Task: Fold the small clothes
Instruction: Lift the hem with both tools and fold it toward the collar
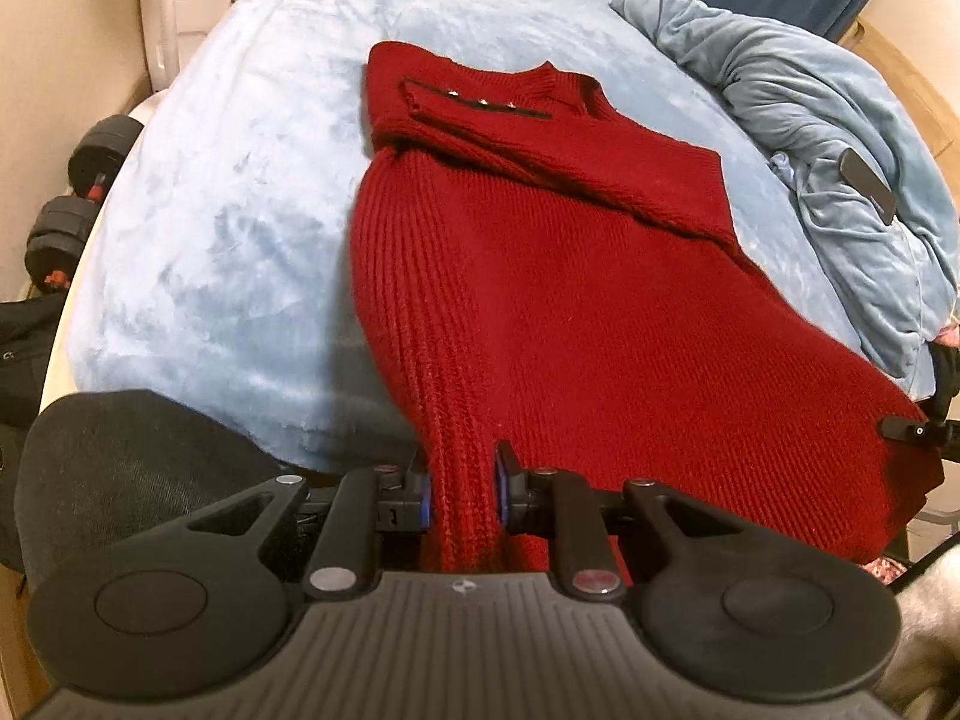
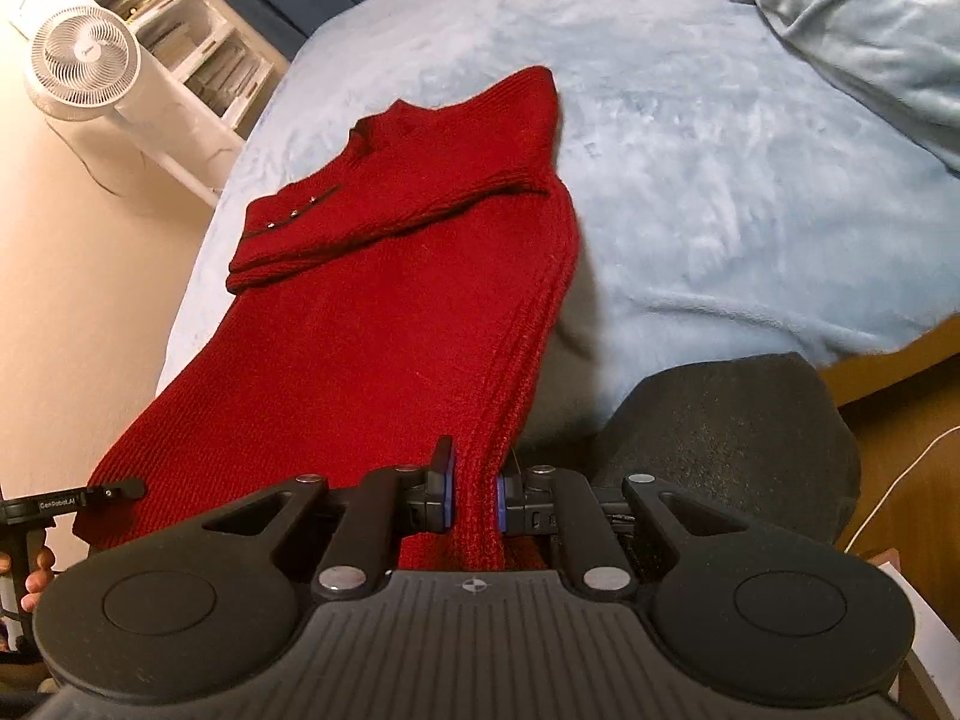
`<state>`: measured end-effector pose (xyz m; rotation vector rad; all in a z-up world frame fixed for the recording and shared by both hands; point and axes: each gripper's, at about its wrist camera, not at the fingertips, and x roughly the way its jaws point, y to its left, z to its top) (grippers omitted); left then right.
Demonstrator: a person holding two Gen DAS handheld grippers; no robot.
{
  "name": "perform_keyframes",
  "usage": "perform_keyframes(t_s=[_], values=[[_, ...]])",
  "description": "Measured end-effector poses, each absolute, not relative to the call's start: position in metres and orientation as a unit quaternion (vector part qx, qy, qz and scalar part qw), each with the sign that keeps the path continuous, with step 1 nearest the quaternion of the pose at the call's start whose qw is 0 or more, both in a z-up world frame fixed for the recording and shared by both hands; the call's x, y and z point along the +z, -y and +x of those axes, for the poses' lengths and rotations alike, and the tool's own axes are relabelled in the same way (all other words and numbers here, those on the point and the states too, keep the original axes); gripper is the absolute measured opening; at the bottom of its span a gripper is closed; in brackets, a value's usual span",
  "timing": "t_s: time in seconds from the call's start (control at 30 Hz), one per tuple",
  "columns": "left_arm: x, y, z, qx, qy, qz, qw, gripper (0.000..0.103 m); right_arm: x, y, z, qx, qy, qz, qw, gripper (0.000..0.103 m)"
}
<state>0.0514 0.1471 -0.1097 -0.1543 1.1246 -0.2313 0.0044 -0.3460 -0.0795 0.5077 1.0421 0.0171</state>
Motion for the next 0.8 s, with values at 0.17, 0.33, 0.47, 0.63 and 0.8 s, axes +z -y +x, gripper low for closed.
perform_keyframes(t_s=[0.17,0.33,0.47,0.63,0.8], values=[[-0.107,-0.142,0.069,-0.111,-0.539,-0.078,0.831,0.020,-0.077,0.347,0.020,0.015,-0.506,0.244,0.827,0.012],[-0.100,-0.142,0.089,-0.109,-0.543,-0.084,0.828,0.020,-0.072,0.353,0.037,0.018,-0.514,0.255,0.819,0.012],[-0.099,-0.141,0.105,-0.108,-0.551,-0.080,0.823,0.020,-0.073,0.359,0.049,0.017,-0.523,0.259,0.812,0.012],[-0.102,-0.141,0.121,-0.113,-0.565,-0.078,0.814,0.020,-0.077,0.365,0.064,0.016,-0.541,0.272,0.796,0.012],[-0.104,-0.139,0.145,-0.118,-0.573,-0.073,0.808,0.020,-0.078,0.375,0.086,0.015,-0.552,0.293,0.781,0.012]])
